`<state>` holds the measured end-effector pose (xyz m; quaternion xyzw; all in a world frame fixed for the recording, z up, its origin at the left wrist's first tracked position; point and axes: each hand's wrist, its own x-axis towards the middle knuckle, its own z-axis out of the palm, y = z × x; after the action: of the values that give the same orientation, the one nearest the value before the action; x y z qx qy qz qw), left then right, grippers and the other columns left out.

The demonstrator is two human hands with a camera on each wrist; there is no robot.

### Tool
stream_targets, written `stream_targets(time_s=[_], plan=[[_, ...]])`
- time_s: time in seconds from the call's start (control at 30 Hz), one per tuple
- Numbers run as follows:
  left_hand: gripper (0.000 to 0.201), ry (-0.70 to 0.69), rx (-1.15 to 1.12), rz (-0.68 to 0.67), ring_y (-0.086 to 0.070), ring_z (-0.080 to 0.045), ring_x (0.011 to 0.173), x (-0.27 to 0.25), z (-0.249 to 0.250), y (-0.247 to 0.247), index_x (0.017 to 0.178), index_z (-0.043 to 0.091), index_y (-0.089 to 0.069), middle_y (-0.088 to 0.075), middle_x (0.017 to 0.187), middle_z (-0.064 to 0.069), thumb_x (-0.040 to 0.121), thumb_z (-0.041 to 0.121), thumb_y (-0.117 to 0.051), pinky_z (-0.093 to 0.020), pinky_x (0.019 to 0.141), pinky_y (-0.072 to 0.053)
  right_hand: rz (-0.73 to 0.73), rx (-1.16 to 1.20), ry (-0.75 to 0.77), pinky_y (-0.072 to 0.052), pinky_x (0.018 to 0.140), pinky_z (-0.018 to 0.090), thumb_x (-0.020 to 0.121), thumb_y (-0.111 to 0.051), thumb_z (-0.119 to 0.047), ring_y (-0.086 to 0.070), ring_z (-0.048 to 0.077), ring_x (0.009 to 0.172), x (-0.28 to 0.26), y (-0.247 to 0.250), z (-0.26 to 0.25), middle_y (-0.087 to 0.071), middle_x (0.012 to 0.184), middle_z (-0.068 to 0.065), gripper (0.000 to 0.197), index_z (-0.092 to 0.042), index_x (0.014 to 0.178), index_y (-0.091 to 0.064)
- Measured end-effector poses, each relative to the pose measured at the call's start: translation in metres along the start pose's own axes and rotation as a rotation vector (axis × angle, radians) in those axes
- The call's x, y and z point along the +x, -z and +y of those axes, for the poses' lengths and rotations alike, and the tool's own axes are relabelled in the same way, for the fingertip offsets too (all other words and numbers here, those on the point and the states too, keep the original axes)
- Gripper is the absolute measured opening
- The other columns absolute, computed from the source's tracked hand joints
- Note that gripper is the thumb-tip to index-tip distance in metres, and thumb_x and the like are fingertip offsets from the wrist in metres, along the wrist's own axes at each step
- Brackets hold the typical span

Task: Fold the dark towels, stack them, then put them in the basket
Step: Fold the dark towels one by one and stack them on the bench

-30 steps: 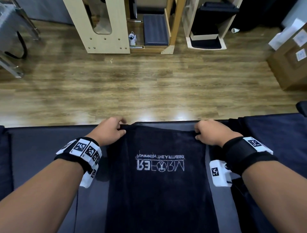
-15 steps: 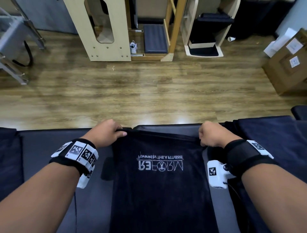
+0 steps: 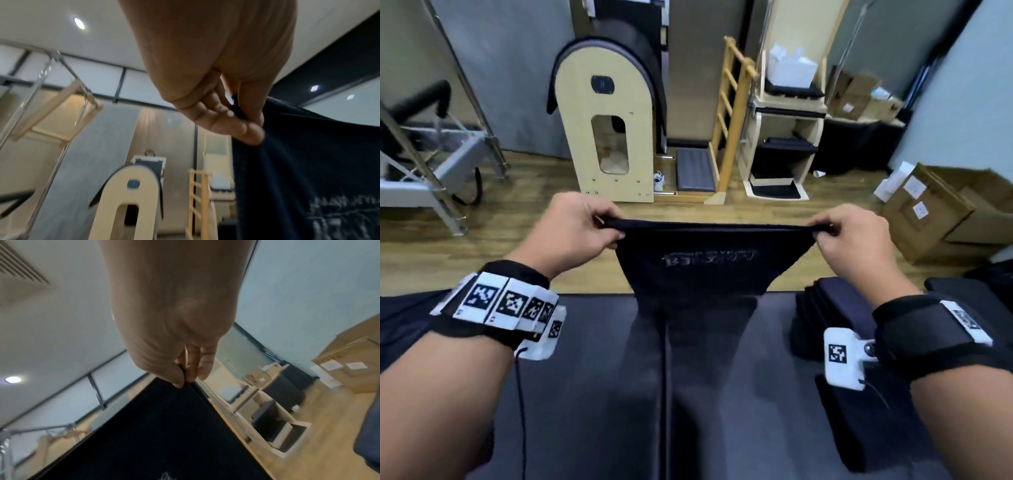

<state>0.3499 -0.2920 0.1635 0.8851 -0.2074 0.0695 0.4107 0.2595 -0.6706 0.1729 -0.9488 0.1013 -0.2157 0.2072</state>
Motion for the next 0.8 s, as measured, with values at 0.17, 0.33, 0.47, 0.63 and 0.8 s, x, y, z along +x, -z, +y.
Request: stream_targets(time_s=[0.17,0.33,0.47,0.63,0.8], plan=[[0.018,-0.176,0.204,-0.077,-0.072,-0.013,0.074,-0.066,-0.014,-0.007,0.077,0.017,-0.078,-0.078,0.081,0.003,0.070,0.000,-0.078,-0.030,0.072,-0.058,-0.030,0.029,-0.008,-0.038,0.077,0.015,0.077,-0.074,0.004,-0.067,0.022,0.082,-0.082,0.007,0.011,-0.073,0.081,0.001,0.023,-0.015,0.088,-0.081],[0.012,0.007,0.303,-0.312,-0.073,-0.014,0.087,-0.168,-0.064,-0.074,0.085,0.021,-0.078,-0.078,0.088,0.008,0.076,0.014,-0.076,-0.027,0.079,-0.056,-0.247,-0.015,-0.006,-0.049,0.087,0.021,0.063,-0.069,0.014,-0.075,0.021,0.083,-0.189,-0.060,0.063,-0.079,0.085,0.001,0.034,-0.015,0.077,-0.081],[0.017,0.200,0.277,-0.483,-0.070,-0.014,0.098,-0.256,-0.091,-0.121,0.094,0.019,-0.077,-0.077,0.097,0.008,0.084,0.022,-0.064,-0.025,0.090,-0.051,-0.557,-0.095,-0.130,-0.058,0.078,0.029,0.067,-0.056,0.006,-0.072,0.020,0.085,-0.278,-0.109,0.113,-0.075,0.084,-0.005,0.043,-0.034,0.065,-0.072],[0.014,0.329,0.314,-0.442,-0.068,-0.019,0.082,-0.328,-0.092,-0.150,0.074,0.018,-0.071,-0.069,0.080,0.009,0.078,0.008,-0.062,-0.030,0.076,-0.054,-0.742,-0.068,-0.223,-0.058,0.076,0.031,0.069,-0.040,-0.006,-0.065,0.016,0.085,-0.351,-0.120,0.133,-0.068,0.087,-0.010,0.037,-0.041,0.060,-0.052],[0.021,0.452,0.234,-0.364,-0.066,-0.018,0.076,-0.343,-0.077,-0.156,0.080,0.026,-0.063,-0.066,0.075,0.009,0.079,0.006,-0.058,-0.033,0.075,-0.055,-0.787,-0.100,-0.232,-0.056,0.077,0.033,0.072,-0.043,-0.003,-0.064,0.020,0.087,-0.372,-0.100,0.126,-0.066,0.091,-0.005,0.032,-0.033,0.071,-0.055]])
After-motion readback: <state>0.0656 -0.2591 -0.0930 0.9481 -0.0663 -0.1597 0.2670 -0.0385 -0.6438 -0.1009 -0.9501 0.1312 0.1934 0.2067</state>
